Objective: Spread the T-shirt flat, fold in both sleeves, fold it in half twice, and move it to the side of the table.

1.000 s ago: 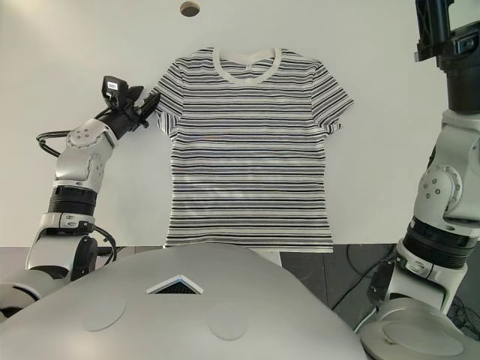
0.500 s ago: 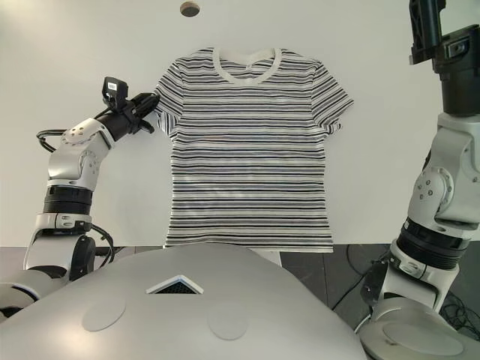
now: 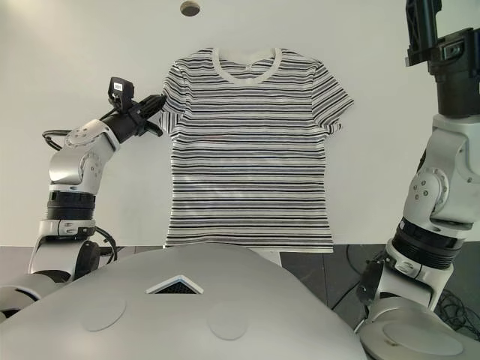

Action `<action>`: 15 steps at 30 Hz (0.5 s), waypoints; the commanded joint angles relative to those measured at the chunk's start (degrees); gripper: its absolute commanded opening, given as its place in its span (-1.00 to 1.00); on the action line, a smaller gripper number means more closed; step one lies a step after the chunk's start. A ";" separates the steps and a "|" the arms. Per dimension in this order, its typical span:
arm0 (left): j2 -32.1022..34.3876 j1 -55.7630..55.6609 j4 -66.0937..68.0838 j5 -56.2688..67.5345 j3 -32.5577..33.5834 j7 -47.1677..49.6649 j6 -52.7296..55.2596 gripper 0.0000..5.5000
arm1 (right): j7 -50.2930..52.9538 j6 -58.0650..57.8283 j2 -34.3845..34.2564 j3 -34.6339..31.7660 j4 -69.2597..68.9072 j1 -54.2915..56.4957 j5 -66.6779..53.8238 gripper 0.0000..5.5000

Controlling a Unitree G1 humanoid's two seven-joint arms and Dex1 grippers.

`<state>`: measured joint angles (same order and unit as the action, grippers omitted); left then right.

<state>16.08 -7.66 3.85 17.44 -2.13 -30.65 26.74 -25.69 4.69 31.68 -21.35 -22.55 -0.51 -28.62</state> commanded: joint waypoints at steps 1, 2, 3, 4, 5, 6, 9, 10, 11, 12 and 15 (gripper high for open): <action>-0.59 0.45 -7.38 -1.39 -3.47 0.98 2.00 -1.00 | -0.36 -0.76 -0.84 0.79 -0.07 -0.31 1.24 0.21; -0.65 0.60 -8.34 -1.73 -4.11 1.24 2.22 -1.00 | -0.39 -0.81 -1.04 1.05 -0.02 -0.23 1.37 0.21; -0.74 0.58 -8.99 -2.11 -4.78 1.54 2.37 -1.00 | -0.46 -0.75 -1.31 1.30 0.10 -0.24 1.57 0.21; -0.90 0.47 -9.42 -2.34 -5.28 1.93 2.57 -1.00 | -0.52 -0.67 -1.57 1.62 0.26 -0.35 1.85 0.21; -0.99 0.41 -9.77 -2.66 -5.62 2.26 2.67 -1.00 | -0.55 -0.59 -1.82 1.99 0.37 -0.42 2.13 0.21; -1.16 0.36 -10.12 -2.91 -5.93 2.55 2.90 -1.00 | -0.55 -0.53 -2.05 2.34 0.42 -0.51 2.43 0.21; -1.67 -0.04 -10.95 -4.63 -8.86 3.40 4.44 -1.00 | -0.50 -0.42 -2.60 2.93 0.69 -0.63 3.19 0.21; -1.73 -0.46 -10.89 -5.61 -10.26 3.86 5.18 -1.00 | -0.46 -0.35 -2.74 3.14 0.84 -0.67 3.51 0.21; -1.91 -0.84 -10.64 -6.29 -11.25 4.21 5.61 -1.00 | -0.42 -0.27 -2.89 3.40 0.98 -0.70 3.91 0.21; -2.44 -1.36 -10.12 -6.91 -12.02 4.67 6.02 -1.00 | -0.46 -0.05 -3.14 3.77 1.26 -0.74 4.49 0.21; -4.56 -3.02 -8.81 -6.61 -13.38 4.86 8.88 -0.83 | -0.73 0.66 -3.78 4.56 1.99 -1.00 5.86 0.21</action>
<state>12.50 -8.71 -5.73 10.93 -14.62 -26.17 33.37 -25.80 4.97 28.50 -17.38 -21.02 -0.83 -24.01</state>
